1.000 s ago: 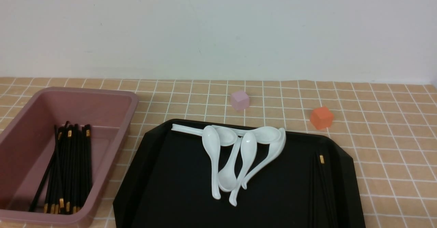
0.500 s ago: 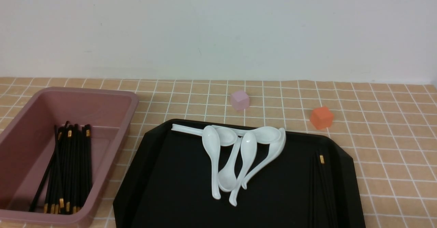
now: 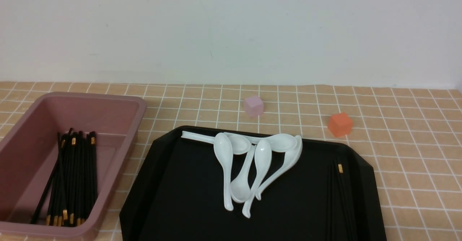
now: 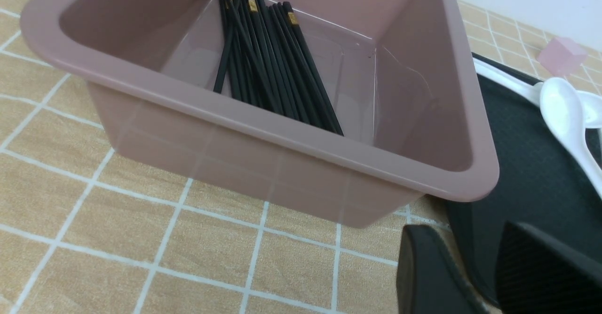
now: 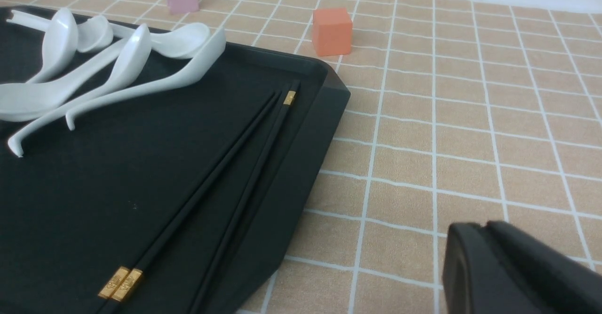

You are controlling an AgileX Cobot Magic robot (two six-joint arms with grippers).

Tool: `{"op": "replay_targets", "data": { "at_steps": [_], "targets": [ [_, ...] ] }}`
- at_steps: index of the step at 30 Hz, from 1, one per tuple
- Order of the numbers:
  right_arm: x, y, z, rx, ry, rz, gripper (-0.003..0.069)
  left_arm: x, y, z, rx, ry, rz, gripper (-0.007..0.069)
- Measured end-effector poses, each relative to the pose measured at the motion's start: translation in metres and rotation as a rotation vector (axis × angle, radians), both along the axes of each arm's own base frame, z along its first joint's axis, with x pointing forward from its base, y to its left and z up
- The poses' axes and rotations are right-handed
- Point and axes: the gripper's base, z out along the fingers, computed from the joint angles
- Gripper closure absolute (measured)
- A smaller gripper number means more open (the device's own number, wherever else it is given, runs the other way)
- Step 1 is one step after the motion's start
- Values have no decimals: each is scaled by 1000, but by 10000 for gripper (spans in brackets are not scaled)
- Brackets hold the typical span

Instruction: On brown tablecloth take chopsticks from black tray and put them in box.

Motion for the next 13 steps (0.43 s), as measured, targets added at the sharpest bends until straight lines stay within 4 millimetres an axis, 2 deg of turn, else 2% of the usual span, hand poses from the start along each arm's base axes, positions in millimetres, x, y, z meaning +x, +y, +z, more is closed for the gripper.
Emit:
{"op": "replay_targets", "data": {
  "at_steps": [13],
  "targets": [
    [0,0,0,-1,0,0,592,0,0,0,0,0,0,386]
  ]
}}
